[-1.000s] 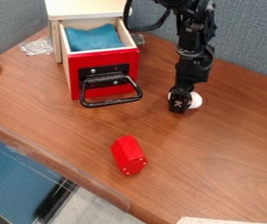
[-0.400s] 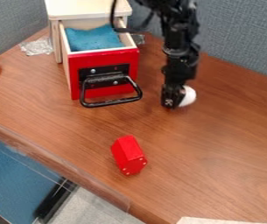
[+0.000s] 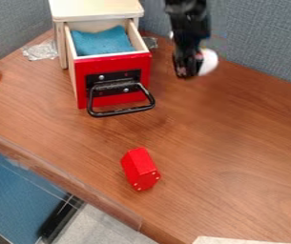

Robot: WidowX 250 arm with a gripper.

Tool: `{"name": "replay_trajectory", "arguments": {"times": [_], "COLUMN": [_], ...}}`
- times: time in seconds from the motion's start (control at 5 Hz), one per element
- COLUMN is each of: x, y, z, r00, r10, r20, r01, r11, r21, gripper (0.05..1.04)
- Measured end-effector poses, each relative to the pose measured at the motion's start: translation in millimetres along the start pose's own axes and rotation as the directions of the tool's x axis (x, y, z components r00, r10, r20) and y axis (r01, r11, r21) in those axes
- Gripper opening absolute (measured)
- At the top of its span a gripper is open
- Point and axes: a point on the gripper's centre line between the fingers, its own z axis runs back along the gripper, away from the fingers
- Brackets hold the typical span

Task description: Moved the white object and placed it in the drawer

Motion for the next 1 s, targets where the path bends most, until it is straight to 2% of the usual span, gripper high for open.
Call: {"name": "replay_trajectory", "arguments": {"times": [0.2, 0.4, 0.6, 0.8, 1.0], "x": [-13, -38, -63, -84, -99], "y": [10, 16, 26, 31, 36], "z": [21, 29, 43, 60, 78], "r00": [0.999, 0.994, 0.982, 0.971, 0.961], "r10": [0.036, 0.097, 0.172, 0.225, 0.259], "r20": [0.011, -0.049, -0.077, -0.085, -0.101], "r01": [-0.036, -0.094, -0.167, -0.216, -0.243], "r11": [0.998, 0.994, 0.983, 0.971, 0.959], "r21": [0.047, 0.059, 0.071, 0.099, 0.148], "gripper": [0.506, 0.506, 0.506, 0.506, 0.506]}}
